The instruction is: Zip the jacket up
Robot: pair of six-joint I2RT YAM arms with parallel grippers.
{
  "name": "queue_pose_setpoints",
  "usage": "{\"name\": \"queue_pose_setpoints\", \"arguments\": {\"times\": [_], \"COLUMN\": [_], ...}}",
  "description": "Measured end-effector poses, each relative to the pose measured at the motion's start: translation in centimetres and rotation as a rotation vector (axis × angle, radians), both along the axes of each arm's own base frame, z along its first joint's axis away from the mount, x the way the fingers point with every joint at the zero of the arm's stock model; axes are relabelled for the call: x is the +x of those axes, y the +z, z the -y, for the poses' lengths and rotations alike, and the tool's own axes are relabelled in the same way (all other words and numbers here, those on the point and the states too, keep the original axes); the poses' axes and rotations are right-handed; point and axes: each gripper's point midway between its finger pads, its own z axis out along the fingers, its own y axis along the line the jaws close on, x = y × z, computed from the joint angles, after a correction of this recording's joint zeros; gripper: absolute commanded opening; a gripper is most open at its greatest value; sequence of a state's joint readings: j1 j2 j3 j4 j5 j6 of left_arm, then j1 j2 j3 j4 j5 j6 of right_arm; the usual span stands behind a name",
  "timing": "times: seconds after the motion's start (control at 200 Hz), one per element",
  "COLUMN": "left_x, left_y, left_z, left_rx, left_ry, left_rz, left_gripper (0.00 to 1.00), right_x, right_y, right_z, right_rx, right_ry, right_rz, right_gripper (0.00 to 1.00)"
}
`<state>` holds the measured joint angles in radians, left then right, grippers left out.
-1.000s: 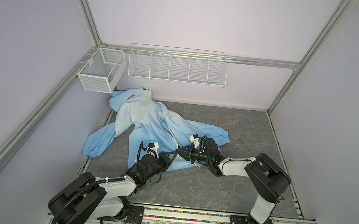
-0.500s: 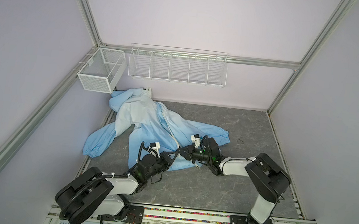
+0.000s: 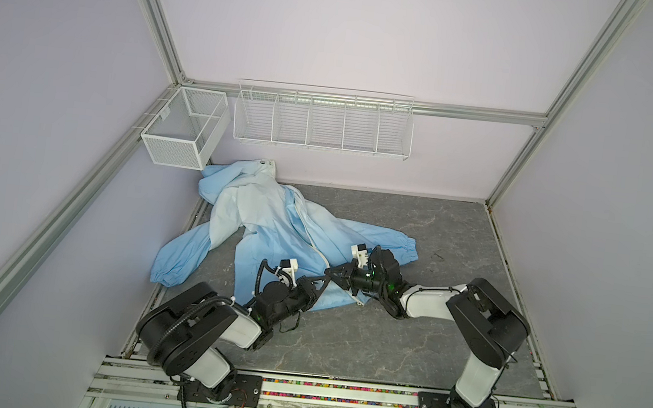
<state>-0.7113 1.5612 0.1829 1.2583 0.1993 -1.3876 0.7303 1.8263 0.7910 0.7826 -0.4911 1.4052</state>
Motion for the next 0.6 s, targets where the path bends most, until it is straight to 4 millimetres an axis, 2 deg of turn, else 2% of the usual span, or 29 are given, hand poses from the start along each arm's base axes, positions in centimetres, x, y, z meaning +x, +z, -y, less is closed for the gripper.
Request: {"name": "queue_pose_setpoints", "arguments": {"times": [0.195,0.41,0.495,0.6], "left_x": [0.1,-0.3,-0.4,-0.5], "left_y": [0.0,1.1,1.8,1.7], "left_z": [0.3,0.6,0.4,0.2], "left_rx": [-0.016,-0.029,-0.038,-0.035], "left_ry": [-0.001,-0.014,-0.005,-0.004], "left_rz": [0.007,0.033,0.053,0.049], "left_gripper": [0.10,0.34,0.36,0.36], "right_x": [0.2,0.2,-0.2,-0.5], "right_y": [-0.1,0.2,0.2,0.1], "right_z": [0.2,0.2,0.0,0.0], "right_rx": [-0.002,0.008,0.012,0.010], "right_ry": [-0.007,0.000,0.022,0.034], "right_rz": [0.002,0.013,0.012,0.011], "right_gripper": [0.07,0.07,0.07,0.07]}}
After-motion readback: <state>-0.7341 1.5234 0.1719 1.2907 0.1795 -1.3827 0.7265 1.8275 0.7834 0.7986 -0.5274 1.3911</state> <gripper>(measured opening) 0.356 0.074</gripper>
